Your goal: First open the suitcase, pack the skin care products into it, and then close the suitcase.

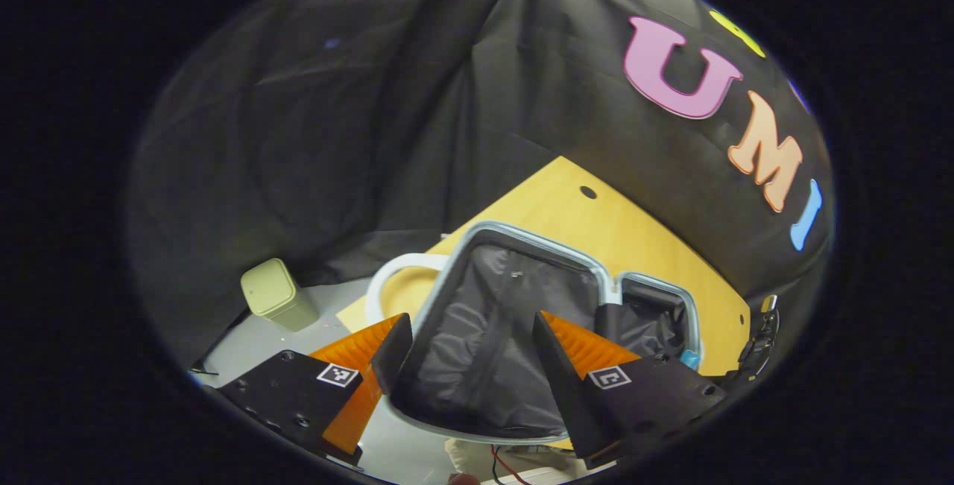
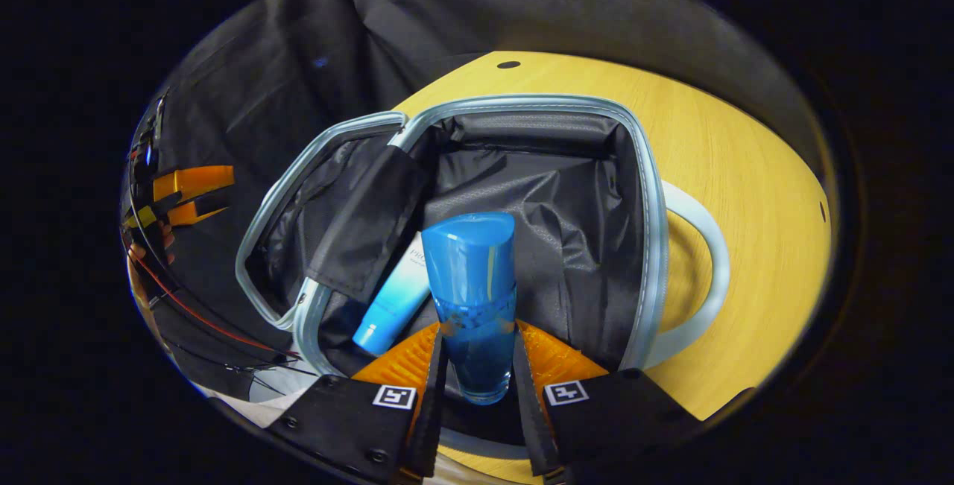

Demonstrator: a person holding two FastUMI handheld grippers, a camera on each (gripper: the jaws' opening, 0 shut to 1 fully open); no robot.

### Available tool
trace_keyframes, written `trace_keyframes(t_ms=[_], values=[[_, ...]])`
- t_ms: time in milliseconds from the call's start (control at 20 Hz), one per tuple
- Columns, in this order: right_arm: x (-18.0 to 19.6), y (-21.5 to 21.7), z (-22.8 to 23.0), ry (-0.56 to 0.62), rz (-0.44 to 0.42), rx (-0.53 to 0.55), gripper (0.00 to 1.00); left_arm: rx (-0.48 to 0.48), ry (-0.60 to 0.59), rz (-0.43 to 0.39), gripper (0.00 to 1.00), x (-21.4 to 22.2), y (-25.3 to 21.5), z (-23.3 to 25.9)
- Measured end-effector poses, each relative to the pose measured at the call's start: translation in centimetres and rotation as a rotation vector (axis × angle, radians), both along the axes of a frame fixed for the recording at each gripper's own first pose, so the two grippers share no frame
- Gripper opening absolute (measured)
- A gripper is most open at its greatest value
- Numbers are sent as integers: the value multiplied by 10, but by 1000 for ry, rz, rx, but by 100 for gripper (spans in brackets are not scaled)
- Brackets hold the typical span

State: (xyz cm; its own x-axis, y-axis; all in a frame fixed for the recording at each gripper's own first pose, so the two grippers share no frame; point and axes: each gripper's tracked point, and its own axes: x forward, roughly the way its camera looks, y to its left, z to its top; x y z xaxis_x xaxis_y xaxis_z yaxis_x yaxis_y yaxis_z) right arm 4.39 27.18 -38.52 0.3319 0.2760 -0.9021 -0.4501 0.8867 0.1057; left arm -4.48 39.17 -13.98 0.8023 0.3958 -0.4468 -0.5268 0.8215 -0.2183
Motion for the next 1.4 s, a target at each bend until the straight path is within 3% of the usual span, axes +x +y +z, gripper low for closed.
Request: trace_keyframes(t_ms=[150, 200, 350, 400, 450, 550, 600, 650, 700, 850, 1150, 1200, 1250, 1400], values=[[-2, -3, -4, -11, 24, -32, 48, -17, 13, 64, 95, -14, 37, -11], [-2, -3, -4, -16, 26, -35, 46, -27, 20, 81, 96, -15, 47, -14], [1, 7, 4, -18, -3, 23, 48, -53, 28, 94, 96, -10, 68, -24], [5, 8, 11, -33, -14, 42, 57, -61, 27, 92, 96, -7, 75, -27], [9, 11, 19, -48, -24, 66, 57, -78, 35, 88, 96, -4, 80, -30], [19, 12, 40, -92, -52, 110, 70, -113, 48, 67, 95, -3, 86, -36], [24, 9, 50, -121, -71, 126, 88, -129, 59, 59, 95, -3, 87, -41], [30, 4, 61, -150, -91, 136, 87, -151, 73, 51, 95, -1, 89, -47], [36, -2, 72, -179, -118, 143, 98, -172, 80, 44, 95, 5, 88, -55], [51, -29, 103, -258, -219, 170, 98, -254, 73, 16, 87, 24, 81, -69], [53, -109, 126, -348, -341, 81, 98, -226, 153, 6, 26, 22, 93, -77], [51, -118, 127, -348, -354, 70, 98, -231, 161, 11, 10, 22, 93, -77], [49, -123, 127, -348, -366, 64, 98, -235, 158, 8, 6, 22, 93, -80], [46, -131, 125, -344, -373, 52, 98, -233, 159, -8, 8, 22, 93, -79]])
